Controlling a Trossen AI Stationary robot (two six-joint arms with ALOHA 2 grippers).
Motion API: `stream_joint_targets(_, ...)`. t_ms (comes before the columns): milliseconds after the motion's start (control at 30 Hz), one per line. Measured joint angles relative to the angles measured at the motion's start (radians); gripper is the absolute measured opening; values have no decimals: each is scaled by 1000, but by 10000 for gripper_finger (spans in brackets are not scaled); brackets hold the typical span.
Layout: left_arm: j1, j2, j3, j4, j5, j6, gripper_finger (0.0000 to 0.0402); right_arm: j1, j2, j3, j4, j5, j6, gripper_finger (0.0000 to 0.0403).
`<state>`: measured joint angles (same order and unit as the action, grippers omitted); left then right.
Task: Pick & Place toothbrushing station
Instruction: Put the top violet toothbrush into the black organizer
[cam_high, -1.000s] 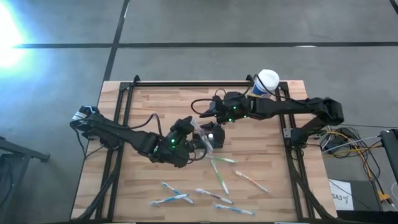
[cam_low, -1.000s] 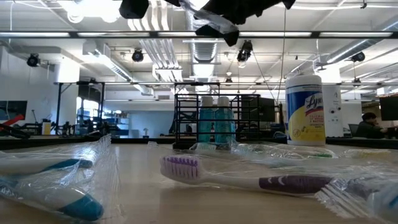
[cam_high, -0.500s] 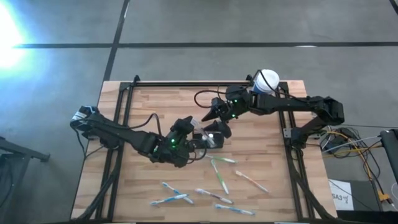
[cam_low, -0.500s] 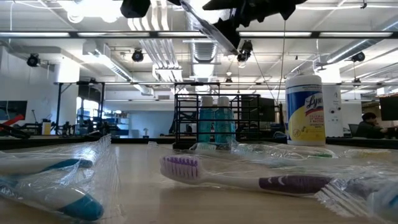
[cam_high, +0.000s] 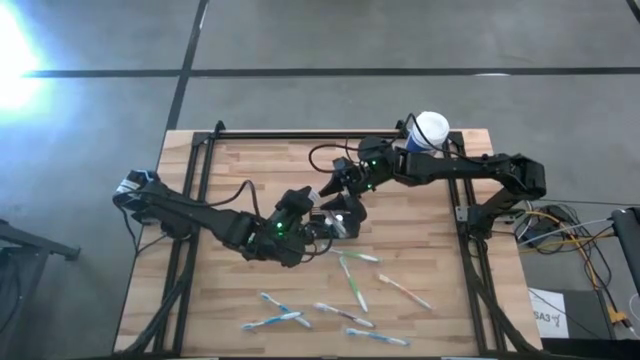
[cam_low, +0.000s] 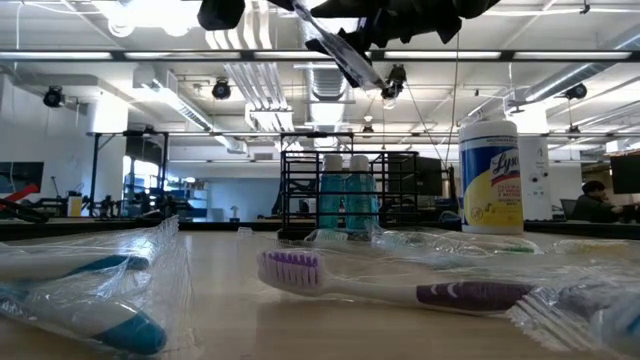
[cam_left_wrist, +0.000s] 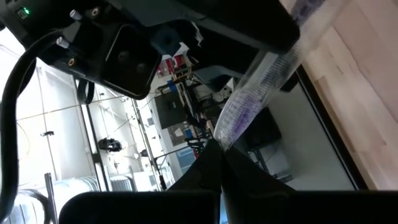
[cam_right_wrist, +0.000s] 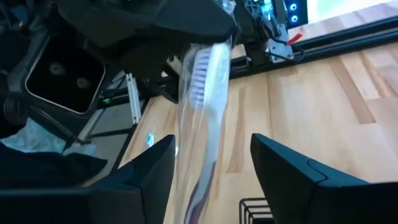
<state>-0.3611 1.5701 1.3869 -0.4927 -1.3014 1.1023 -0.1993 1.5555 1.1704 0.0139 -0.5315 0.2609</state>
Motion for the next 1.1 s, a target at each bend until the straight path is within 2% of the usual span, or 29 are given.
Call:
stream_joint_targets(233, 0, 0, 0, 3, 5, 5, 0, -2, 2, 0, 15, 4, -37, 144)
stream_joint_targets(533, 0, 0, -2, 9, 10, 6, 1, -2, 2, 0, 19, 10, -97, 20)
stream_joint_targets(833, -14, -1, -1, 13, 17, -2, 13, -4, 1, -1, 0, 8, -120, 15)
stream_joint_targets(1100, -79, -6, 42, 14, 26, -2, 97, -12, -69, -38, -26, -2, -171, 14)
